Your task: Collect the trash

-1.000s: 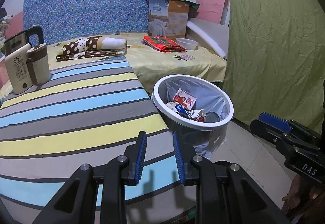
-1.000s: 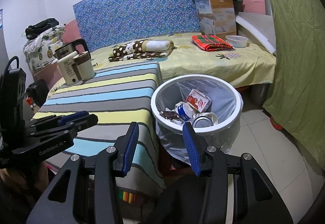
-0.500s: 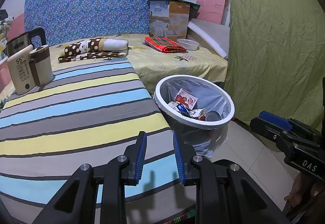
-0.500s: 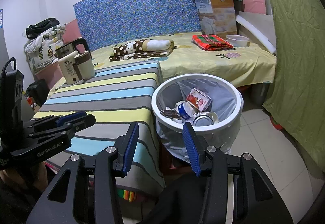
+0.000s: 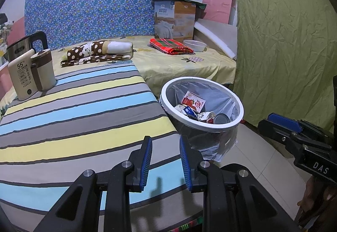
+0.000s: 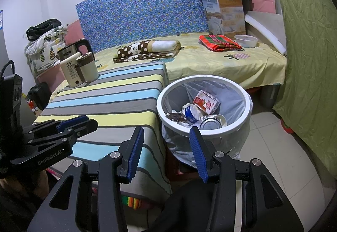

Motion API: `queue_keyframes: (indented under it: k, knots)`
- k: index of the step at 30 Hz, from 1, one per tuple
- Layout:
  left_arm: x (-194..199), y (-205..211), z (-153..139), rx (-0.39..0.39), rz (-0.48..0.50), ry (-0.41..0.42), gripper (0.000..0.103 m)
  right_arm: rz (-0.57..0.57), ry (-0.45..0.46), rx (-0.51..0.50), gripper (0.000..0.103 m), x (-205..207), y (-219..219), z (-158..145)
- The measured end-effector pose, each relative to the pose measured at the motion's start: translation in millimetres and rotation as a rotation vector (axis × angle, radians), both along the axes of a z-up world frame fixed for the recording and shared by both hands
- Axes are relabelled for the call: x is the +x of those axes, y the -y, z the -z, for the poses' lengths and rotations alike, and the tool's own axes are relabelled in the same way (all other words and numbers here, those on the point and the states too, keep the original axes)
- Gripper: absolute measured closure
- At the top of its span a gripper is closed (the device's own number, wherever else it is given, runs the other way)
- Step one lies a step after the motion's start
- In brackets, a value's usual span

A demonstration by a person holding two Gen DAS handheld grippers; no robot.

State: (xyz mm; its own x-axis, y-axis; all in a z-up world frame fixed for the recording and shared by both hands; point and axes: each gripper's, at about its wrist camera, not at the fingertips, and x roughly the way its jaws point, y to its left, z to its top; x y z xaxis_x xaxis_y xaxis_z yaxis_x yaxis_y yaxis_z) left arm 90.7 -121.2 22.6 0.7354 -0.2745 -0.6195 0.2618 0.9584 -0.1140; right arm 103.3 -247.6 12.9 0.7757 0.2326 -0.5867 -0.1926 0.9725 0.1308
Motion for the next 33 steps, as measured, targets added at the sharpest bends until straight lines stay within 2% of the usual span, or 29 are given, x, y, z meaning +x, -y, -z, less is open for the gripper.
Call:
queue_keyframes:
  k: [33]
  knots:
    - [-6.8, 0.7, 2.0, 0.032, -0.019, 0.002, 0.076, -0.002, 0.000, 0.002, 0.056, -2.8, -0.6, 0.7]
